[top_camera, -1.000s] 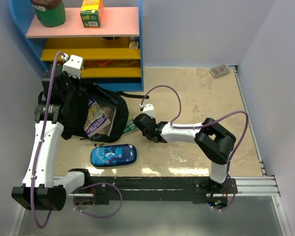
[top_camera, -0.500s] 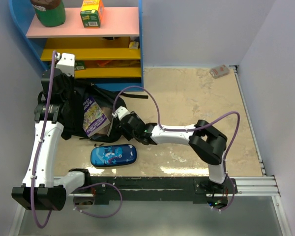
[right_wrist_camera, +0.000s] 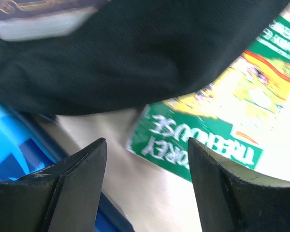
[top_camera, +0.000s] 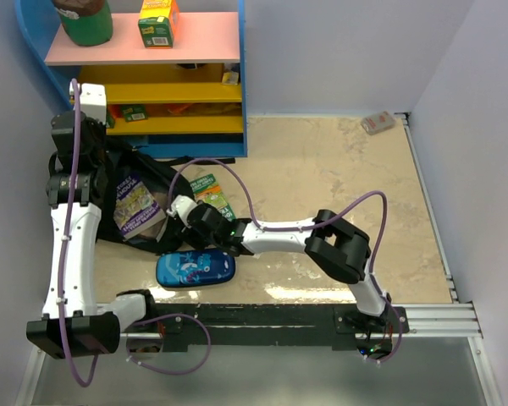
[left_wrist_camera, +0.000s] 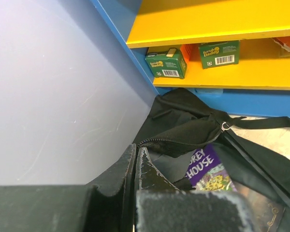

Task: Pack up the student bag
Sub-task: Pick up the book from the center of the board.

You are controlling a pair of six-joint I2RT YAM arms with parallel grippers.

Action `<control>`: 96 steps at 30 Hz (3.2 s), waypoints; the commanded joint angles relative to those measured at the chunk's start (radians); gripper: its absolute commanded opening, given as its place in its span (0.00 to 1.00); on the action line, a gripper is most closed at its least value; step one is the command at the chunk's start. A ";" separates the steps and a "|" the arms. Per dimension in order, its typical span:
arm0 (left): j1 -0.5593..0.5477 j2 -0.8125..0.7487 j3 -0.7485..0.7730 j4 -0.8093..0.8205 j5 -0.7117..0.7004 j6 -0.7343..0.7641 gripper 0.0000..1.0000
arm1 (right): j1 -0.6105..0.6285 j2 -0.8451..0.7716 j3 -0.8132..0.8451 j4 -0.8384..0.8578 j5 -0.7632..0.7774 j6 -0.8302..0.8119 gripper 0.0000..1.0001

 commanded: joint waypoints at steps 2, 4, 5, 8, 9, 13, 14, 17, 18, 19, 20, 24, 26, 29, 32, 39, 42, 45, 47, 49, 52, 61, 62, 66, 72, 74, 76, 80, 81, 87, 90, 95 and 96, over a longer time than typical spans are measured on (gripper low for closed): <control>0.013 -0.033 0.087 0.194 0.033 -0.004 0.00 | -0.007 0.037 0.008 0.093 -0.086 0.007 0.69; 0.014 -0.042 0.065 0.185 0.082 -0.013 0.00 | -0.006 0.054 0.029 0.073 -0.085 0.055 0.69; 0.014 -0.048 0.044 0.187 0.093 -0.018 0.00 | -0.007 0.067 0.029 0.084 -0.074 0.060 0.69; 0.014 -0.065 0.011 0.184 0.131 -0.027 0.00 | -0.013 0.144 0.110 0.014 0.016 0.084 0.66; 0.013 -0.068 0.008 0.178 0.141 -0.032 0.00 | -0.018 0.167 0.144 -0.019 0.041 0.114 0.64; 0.013 -0.074 -0.012 0.165 0.200 -0.035 0.00 | -0.039 0.212 0.209 -0.154 0.173 0.179 0.38; 0.014 -0.074 -0.016 0.161 0.213 -0.035 0.00 | -0.044 0.204 0.180 -0.148 0.209 0.184 0.34; 0.014 -0.071 -0.035 0.147 0.277 -0.041 0.00 | -0.047 0.181 0.132 -0.171 0.236 0.190 0.23; 0.013 -0.070 -0.039 0.142 0.294 -0.045 0.00 | -0.047 0.178 0.126 -0.187 0.243 0.204 0.17; 0.013 -0.068 -0.045 0.138 0.320 -0.047 0.00 | -0.052 0.173 0.117 -0.210 0.249 0.211 0.13; 0.013 -0.064 -0.049 0.133 0.357 -0.049 0.00 | -0.053 0.163 0.082 -0.215 0.256 0.222 0.04; 0.013 -0.059 -0.061 0.118 0.438 -0.062 0.00 | -0.070 0.092 -0.030 -0.241 0.271 0.317 0.00; 0.013 -0.054 -0.067 0.112 0.498 -0.067 0.00 | -0.073 0.039 -0.096 -0.258 0.299 0.361 0.00; 0.011 -0.050 -0.070 0.099 0.578 -0.085 0.00 | -0.076 -0.036 -0.176 -0.275 0.325 0.414 0.00; 0.011 -0.048 -0.078 0.098 0.635 -0.102 0.00 | -0.085 -0.089 -0.233 -0.293 0.337 0.463 0.00; 0.010 -0.045 -0.095 0.113 0.652 -0.111 0.00 | -0.084 -0.218 -0.233 -0.225 0.282 0.344 0.18; 0.011 -0.048 -0.095 0.113 0.653 -0.108 0.00 | -0.084 -0.215 -0.175 -0.185 0.280 0.250 0.47; 0.011 -0.050 -0.101 0.112 0.639 -0.099 0.00 | -0.084 -0.163 -0.098 -0.169 0.279 0.169 0.80; 0.011 -0.051 -0.102 0.109 0.635 -0.089 0.00 | -0.085 -0.129 -0.052 -0.159 0.286 0.120 0.99; 0.013 -0.053 -0.107 0.109 0.632 -0.084 0.00 | -0.096 -0.068 0.003 -0.174 0.276 0.101 0.99; 0.011 -0.053 -0.111 0.115 0.627 -0.073 0.00 | -0.119 -0.009 0.046 -0.188 0.236 0.072 0.99; 0.011 -0.056 -0.130 0.130 0.618 -0.050 0.00 | -0.190 0.075 0.086 -0.270 0.225 0.078 0.96; 0.010 -0.057 -0.133 0.132 0.622 -0.050 0.00 | -0.196 0.080 0.083 -0.270 0.225 0.095 0.94; 0.011 -0.062 -0.144 0.132 0.648 -0.044 0.00 | -0.214 0.095 0.075 -0.289 0.164 0.136 0.80; 0.011 -0.070 -0.144 0.125 0.658 -0.026 0.00 | -0.245 0.121 0.011 -0.258 -0.121 0.181 0.54; 0.011 -0.073 -0.142 0.122 0.658 -0.016 0.00 | -0.259 0.123 -0.004 -0.252 -0.180 0.213 0.46; 0.011 -0.074 -0.144 0.119 0.659 -0.006 0.00 | -0.285 0.136 -0.012 -0.258 -0.250 0.243 0.43; 0.011 -0.074 -0.154 0.104 0.691 0.011 0.00 | -0.315 0.134 -0.018 -0.280 -0.275 0.268 0.33; 0.013 -0.076 -0.154 0.099 0.711 0.010 0.00 | -0.318 0.130 -0.026 -0.287 -0.275 0.270 0.15; 0.005 -0.077 -0.161 0.078 0.811 0.007 0.00 | -0.318 0.054 -0.099 -0.257 -0.189 0.297 0.00; -0.009 -0.065 -0.161 0.073 0.822 0.001 0.00 | -0.318 -0.038 -0.149 -0.228 -0.076 0.310 0.00; -0.177 -0.033 -0.158 0.070 0.808 -0.001 0.00 | -0.320 -0.267 -0.264 -0.156 0.145 0.406 0.00; -0.217 -0.018 -0.150 0.067 0.802 0.002 0.00 | -0.318 -0.335 -0.303 -0.128 0.173 0.429 0.00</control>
